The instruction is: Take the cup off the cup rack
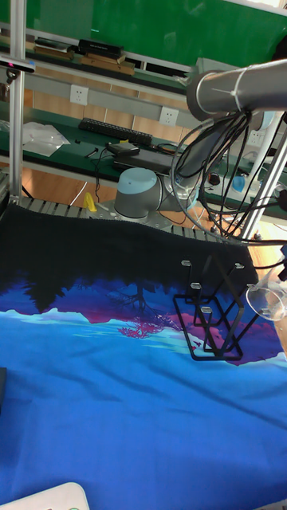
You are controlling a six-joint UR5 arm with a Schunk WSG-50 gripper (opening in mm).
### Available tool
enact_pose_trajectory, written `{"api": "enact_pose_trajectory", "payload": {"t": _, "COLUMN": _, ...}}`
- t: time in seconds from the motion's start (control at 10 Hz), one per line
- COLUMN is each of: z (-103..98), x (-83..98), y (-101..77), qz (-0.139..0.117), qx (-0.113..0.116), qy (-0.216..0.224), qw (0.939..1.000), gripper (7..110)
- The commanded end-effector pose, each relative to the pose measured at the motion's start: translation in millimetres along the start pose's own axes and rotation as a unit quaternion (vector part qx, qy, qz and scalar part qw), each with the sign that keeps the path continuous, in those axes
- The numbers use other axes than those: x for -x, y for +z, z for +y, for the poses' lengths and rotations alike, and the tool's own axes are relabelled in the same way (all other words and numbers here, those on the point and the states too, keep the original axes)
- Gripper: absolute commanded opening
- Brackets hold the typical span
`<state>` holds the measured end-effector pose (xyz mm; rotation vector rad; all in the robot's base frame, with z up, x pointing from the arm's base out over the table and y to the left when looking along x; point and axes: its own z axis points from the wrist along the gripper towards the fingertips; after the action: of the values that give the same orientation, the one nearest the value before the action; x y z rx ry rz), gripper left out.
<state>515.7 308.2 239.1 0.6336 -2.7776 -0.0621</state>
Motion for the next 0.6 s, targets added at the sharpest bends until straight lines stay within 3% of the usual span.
{"api": "enact_pose_trajectory", "payload": {"t": 0.0, "z": -2.7, "x": -5.3, "y": -15.3, "qz": -0.001, "qx": 0.01, "qy": -0.011, "qw": 0.9999, "gripper": 44}}
{"api": "enact_pose_trajectory", "payload": {"t": 0.5, "z": -26.8, "x": -17.3, "y": -28.3, "qz": -0.001, "qx": 0.02, "qy": -0.031, "qw": 0.9993, "gripper": 44}}
